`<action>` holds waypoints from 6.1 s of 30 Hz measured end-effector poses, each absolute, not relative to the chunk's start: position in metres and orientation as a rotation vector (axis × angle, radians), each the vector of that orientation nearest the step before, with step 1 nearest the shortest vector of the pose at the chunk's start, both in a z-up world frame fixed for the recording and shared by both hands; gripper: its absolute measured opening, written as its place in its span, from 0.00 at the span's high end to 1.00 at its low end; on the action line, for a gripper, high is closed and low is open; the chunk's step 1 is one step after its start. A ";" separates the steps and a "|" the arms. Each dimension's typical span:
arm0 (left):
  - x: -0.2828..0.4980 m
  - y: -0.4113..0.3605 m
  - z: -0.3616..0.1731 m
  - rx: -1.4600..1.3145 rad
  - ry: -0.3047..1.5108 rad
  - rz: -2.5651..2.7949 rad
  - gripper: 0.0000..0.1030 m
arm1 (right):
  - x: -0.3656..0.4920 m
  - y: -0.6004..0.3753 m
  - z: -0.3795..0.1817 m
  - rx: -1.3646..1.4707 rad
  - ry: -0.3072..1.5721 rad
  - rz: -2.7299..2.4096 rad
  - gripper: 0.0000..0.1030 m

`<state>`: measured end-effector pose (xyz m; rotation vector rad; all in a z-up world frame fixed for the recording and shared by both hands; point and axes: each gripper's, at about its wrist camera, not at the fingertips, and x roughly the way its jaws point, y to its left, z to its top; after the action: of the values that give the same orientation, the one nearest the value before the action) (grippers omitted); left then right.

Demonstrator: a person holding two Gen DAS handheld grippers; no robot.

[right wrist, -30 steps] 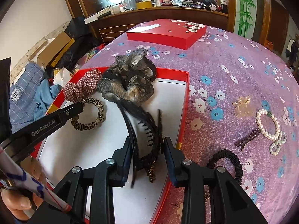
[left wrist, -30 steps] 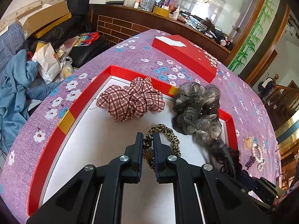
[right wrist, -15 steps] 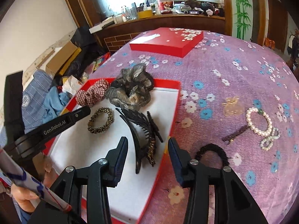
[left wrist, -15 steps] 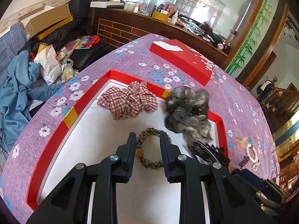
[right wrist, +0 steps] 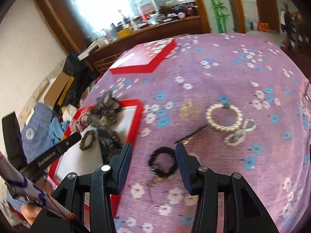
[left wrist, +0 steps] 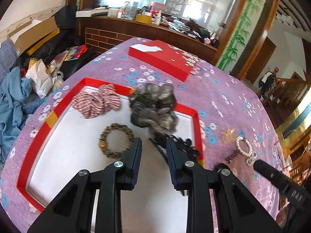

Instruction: Organize jewelry

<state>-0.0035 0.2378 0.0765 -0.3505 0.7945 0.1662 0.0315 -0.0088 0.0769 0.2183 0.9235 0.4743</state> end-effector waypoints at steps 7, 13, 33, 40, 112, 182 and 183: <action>0.002 0.202 0.084 -0.293 0.813 0.119 0.76 | 0.047 -0.058 0.077 0.295 0.942 0.392 0.52; 0.004 0.171 0.088 -0.239 0.826 0.061 0.76 | 0.079 -0.102 0.065 0.330 0.996 0.287 0.52; 0.045 0.127 0.083 -0.182 0.903 -0.035 0.76 | 0.137 -0.080 0.012 0.062 1.040 0.260 0.89; 0.100 0.091 0.068 -0.205 1.002 -0.089 0.74 | 0.131 -0.105 0.028 0.175 0.986 0.311 0.91; 0.095 0.078 0.048 -0.161 0.843 0.012 0.60 | 0.123 -0.095 0.026 0.241 1.034 0.406 0.94; 0.117 0.098 0.035 -0.246 0.883 0.008 0.98 | 0.101 -0.103 0.070 0.265 0.819 0.406 0.91; 0.118 0.098 0.035 -0.246 0.878 0.018 0.97 | 0.101 -0.103 0.070 0.266 0.821 0.403 0.90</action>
<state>0.1177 0.0982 0.0349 -0.2458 0.8782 0.0183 0.1009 -0.1033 0.0697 0.2657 0.8210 0.4035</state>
